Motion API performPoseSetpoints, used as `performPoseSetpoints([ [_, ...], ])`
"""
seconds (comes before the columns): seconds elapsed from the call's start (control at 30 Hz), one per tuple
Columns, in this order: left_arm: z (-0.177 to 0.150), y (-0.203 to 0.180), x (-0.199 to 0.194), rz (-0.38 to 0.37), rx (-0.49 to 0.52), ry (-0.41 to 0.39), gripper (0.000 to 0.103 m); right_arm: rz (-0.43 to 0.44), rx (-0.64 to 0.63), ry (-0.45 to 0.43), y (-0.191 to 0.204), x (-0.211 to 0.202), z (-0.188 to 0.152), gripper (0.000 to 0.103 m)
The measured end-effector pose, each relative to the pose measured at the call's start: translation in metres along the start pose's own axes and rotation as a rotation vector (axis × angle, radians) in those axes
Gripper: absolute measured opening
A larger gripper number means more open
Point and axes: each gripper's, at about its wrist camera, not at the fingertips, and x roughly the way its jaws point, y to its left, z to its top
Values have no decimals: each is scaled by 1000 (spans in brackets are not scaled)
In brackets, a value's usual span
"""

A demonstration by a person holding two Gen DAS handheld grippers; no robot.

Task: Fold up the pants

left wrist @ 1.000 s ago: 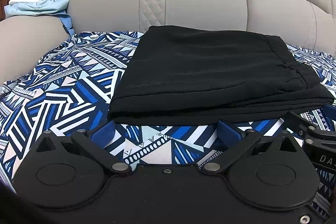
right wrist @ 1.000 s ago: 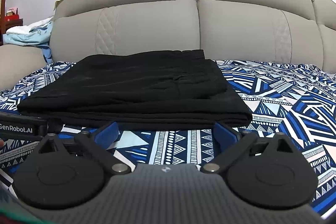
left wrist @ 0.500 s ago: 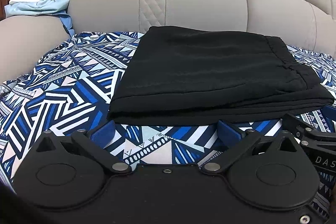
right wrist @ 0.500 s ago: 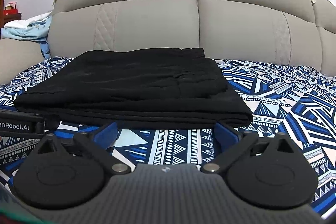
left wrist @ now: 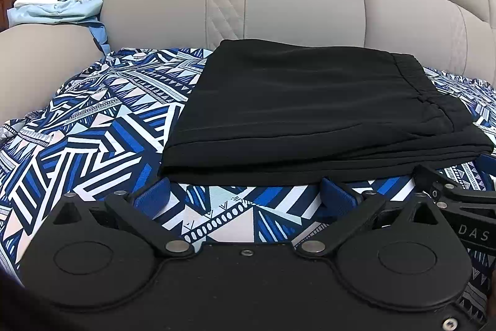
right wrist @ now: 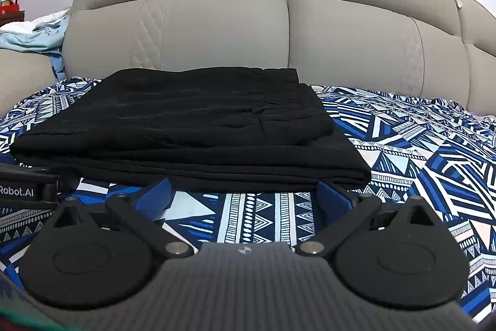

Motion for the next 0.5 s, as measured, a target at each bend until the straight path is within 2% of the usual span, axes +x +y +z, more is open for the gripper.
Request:
performPoseSetpoints([
  [0.5, -1, 0, 0, 1, 0, -1, 103, 6, -1, 0, -1, 0, 0, 103],
])
